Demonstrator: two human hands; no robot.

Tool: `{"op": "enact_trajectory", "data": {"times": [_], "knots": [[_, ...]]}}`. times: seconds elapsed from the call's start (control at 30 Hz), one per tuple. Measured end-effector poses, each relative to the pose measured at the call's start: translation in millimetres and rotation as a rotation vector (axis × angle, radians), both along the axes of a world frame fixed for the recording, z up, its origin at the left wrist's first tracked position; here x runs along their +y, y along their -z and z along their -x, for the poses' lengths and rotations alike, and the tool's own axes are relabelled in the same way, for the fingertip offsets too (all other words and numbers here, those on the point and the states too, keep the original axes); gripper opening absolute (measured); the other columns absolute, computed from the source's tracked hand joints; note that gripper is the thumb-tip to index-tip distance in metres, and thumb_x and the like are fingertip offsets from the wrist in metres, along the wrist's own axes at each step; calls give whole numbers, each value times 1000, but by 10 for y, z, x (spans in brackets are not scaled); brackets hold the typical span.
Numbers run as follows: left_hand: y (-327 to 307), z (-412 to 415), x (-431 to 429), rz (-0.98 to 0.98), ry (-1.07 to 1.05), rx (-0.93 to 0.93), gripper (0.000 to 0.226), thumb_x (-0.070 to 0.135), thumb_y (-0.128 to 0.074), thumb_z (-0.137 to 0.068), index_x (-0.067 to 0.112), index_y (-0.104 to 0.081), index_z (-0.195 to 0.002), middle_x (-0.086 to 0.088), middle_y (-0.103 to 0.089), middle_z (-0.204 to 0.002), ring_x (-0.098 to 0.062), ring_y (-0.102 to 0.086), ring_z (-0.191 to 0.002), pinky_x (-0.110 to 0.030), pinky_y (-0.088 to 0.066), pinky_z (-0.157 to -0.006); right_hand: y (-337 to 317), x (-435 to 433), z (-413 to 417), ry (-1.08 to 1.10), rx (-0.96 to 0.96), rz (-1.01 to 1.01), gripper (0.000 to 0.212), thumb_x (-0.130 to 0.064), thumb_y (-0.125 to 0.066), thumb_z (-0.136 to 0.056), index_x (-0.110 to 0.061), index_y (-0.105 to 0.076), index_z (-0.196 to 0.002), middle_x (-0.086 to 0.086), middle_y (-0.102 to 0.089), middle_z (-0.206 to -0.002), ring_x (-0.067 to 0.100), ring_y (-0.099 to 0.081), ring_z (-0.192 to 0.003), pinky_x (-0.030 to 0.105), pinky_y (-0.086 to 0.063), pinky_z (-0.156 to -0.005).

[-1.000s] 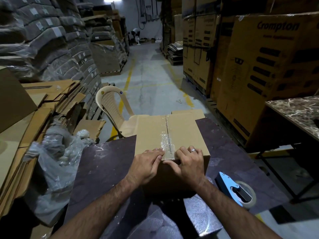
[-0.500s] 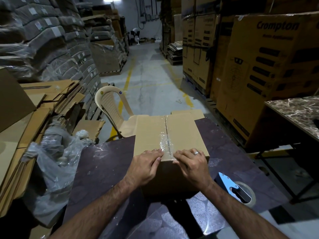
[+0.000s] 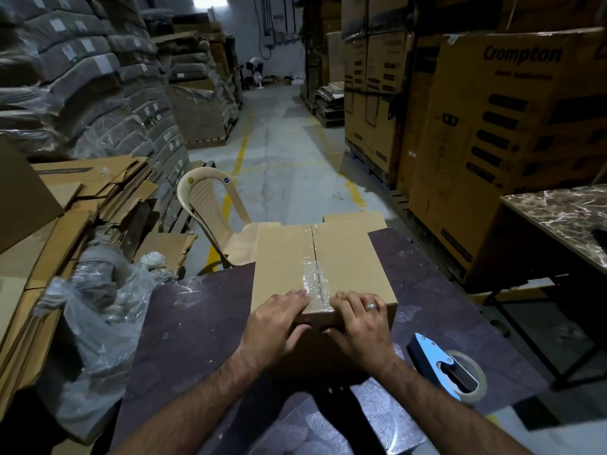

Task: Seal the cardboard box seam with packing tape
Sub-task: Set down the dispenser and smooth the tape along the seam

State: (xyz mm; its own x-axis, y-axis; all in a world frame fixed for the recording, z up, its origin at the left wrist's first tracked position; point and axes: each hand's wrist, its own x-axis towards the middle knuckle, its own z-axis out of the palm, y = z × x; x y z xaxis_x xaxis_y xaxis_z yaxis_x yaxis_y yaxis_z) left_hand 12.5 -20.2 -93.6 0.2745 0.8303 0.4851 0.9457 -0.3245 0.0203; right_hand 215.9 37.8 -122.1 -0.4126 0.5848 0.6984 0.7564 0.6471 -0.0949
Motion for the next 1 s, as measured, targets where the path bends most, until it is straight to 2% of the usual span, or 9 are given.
{"op": "enact_trajectory", "data": {"times": [0.17, 0.37, 0.53, 0.67, 0.83, 0.9, 1.0], "knots": [[-53, -17, -11, -10, 24, -93, 38, 31, -48, -91, 15, -65, -120, -1, -67, -124, -17, -63, -111, -27, -48, -95, 26, -50, 106, 80, -10, 52, 69, -60, -79, -53, -21, -53, -103, 1, -66, -103, 22, -53, -95, 39, -32, -91], [-77, -24, -25, 17, 39, -154, 37, 27, -43, -94, 15, -66, -120, -1, -67, -124, -17, -63, -112, -29, -50, -95, -10, -106, 225, 171, -65, 128, 81, -76, -72, -46, -16, -57, -100, 4, -63, -102, 25, -58, -92, 44, -32, -91], [-91, -10, -31, 51, 49, -146, 38, 27, -43, -94, 16, -64, -124, 0, -66, -126, -16, -62, -115, -30, -51, -96, -3, -124, 223, 181, -86, 116, 82, -74, -73, -47, -16, -57, -103, 4, -64, -105, 24, -56, -96, 43, -31, -93], [-124, 0, -38, 52, 57, -143, 38, 26, -43, -94, 17, -64, -124, 1, -66, -126, -14, -61, -116, -27, -48, -99, -32, -89, 109, 97, -106, 24, 74, -61, -80, -49, -19, -58, -106, 1, -67, -105, 22, -61, -97, 38, -32, -90], [-139, 10, -41, 45, 66, -157, 37, 26, -43, -93, 16, -66, -121, 2, -67, -123, -13, -62, -114, -24, -45, -100, -51, -19, -66, -42, -86, -60, 70, -39, -86, -54, -21, -52, -112, 0, -67, -110, 19, -57, -100, 34, -33, -88], [-138, 5, -36, 45, 58, -159, 37, 26, -43, -93, 16, -67, -120, 2, -67, -123, -12, -62, -114, -22, -43, -100, -57, -11, -86, -49, -76, -42, 65, -38, -85, -57, -23, -53, -111, -1, -66, -109, 20, -60, -97, 34, -33, -88], [-122, -3, -35, 47, 48, -162, 37, 26, -44, -92, 16, -66, -120, 1, -67, -123, -12, -62, -114, -23, -43, -101, -77, 5, -57, -41, -18, -8, 45, -46, -77, -66, -24, -58, -102, -5, -67, -103, 18, -60, -88, 33, -34, -83]]}}
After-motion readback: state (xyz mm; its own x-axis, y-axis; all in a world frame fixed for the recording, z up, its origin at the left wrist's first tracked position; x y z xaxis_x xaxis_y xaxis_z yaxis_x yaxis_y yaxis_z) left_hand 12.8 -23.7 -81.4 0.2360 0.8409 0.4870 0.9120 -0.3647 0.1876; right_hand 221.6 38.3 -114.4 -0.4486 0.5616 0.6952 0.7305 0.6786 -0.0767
